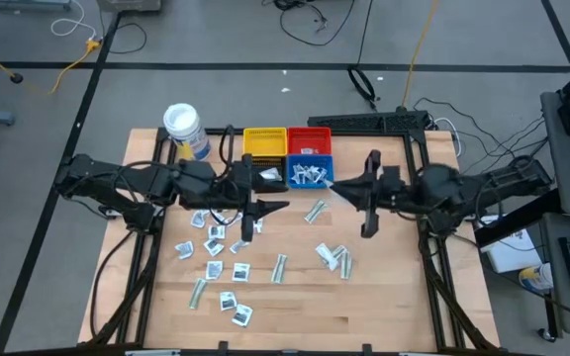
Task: Pick & Place First Aid Supplies
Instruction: Put the green bandage pack into the black basket
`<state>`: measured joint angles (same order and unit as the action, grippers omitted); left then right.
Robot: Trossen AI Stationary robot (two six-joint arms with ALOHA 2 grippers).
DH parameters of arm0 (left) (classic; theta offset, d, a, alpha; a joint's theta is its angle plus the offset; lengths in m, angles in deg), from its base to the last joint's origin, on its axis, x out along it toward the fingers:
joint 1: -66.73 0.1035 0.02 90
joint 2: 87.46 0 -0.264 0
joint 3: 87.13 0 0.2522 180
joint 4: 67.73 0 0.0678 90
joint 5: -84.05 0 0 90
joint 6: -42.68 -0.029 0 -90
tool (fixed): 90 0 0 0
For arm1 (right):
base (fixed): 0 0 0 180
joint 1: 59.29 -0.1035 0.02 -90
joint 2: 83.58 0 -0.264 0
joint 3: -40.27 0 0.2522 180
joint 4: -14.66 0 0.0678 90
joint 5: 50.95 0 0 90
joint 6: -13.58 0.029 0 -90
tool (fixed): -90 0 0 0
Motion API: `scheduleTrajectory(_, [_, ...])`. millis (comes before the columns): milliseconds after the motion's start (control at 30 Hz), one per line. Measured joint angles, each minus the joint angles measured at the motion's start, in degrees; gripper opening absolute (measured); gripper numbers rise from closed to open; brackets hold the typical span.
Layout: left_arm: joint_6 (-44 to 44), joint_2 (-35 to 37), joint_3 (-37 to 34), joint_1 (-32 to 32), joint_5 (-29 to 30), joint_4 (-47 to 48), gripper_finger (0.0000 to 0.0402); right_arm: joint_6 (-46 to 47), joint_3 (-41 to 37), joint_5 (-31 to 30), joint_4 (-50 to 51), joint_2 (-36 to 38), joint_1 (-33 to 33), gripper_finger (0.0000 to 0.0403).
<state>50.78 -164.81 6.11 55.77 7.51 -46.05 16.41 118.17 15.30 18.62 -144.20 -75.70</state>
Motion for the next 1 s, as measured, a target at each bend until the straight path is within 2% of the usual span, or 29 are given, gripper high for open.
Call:
scheduleTrajectory(267, [0.83,-0.33,0.02,0.07,0.08,-4.6,0.0159,-2.29,0.96,3.01,-9.62,-4.92,1.02,0.0])
scheduleTrajectory(367, [0.89,-0.37,0.02,0.07,0.06,-4.72,0.0159,-3.4,3.36,3.45,-9.47,-7.34,1.61,0.0])
scheduleTrajectory(533, [0.88,-0.37,0.02,0.07,0.08,-4.96,0.0159,-3.39,8.24,8.78,-9.44,-11.85,3.75,0.0])
scheduleTrajectory(867, [0.19,-0.37,0.02,0.07,0.1,-5.02,0.0159,-3.34,16.47,15.0,-8.95,-19.91,6.36,0.0])
scheduleTrajectory(1000, [0.2,-0.37,0.02,0.04,-0.33,-5.07,0.0159,-3.3,18.28,15.72,-9.1,-22.55,7.04,0.0])
